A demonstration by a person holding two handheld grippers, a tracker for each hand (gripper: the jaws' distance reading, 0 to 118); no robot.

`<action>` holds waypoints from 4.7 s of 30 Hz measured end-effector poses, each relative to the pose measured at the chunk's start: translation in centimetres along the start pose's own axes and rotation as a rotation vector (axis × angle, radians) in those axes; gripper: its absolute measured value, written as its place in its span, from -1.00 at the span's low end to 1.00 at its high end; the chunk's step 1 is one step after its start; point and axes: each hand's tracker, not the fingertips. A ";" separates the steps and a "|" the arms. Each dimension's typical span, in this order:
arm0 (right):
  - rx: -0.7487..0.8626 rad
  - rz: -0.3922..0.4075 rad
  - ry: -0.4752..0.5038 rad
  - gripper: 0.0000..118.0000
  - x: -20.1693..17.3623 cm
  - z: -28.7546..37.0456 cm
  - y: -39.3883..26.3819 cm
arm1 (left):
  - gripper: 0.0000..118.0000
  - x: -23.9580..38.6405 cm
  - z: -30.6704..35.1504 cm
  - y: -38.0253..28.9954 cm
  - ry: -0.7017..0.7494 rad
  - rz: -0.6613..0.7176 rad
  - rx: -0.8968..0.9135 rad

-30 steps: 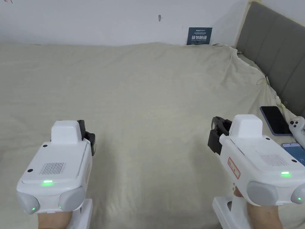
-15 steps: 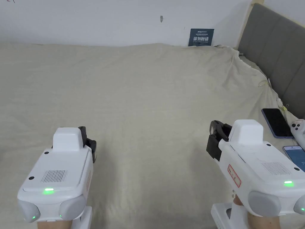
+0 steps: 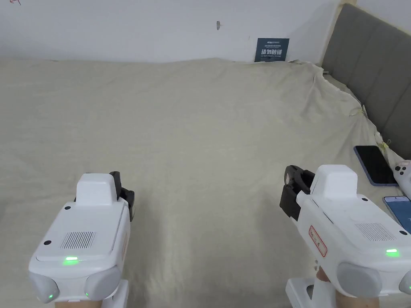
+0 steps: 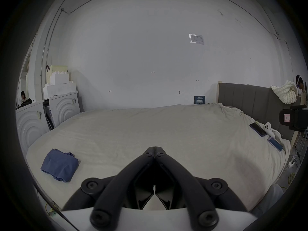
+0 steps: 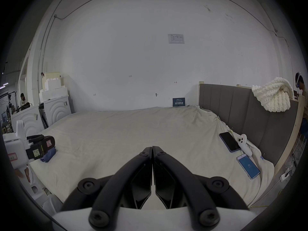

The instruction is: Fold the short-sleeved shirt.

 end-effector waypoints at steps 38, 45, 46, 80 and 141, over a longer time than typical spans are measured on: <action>-0.013 0.031 0.002 1.00 -1.2 -0.2 0.9 | 1.00 0.6 0.9 1.0 -0.001 0.024 0.057; -0.009 0.019 0.017 1.00 -1.4 -0.1 0.7 | 1.00 0.8 0.9 1.0 0.001 0.014 0.058; -0.008 0.019 0.015 1.00 -1.4 -0.1 0.7 | 1.00 0.9 0.9 0.9 0.003 0.011 0.060; -0.001 0.014 0.016 1.00 -1.2 0.0 0.6 | 1.00 1.1 1.0 0.8 0.009 -0.014 0.064; -0.722 -0.279 0.068 0.99 -0.7 -2.5 -0.9 | 1.00 3.5 1.2 -4.7 -0.072 0.108 -0.340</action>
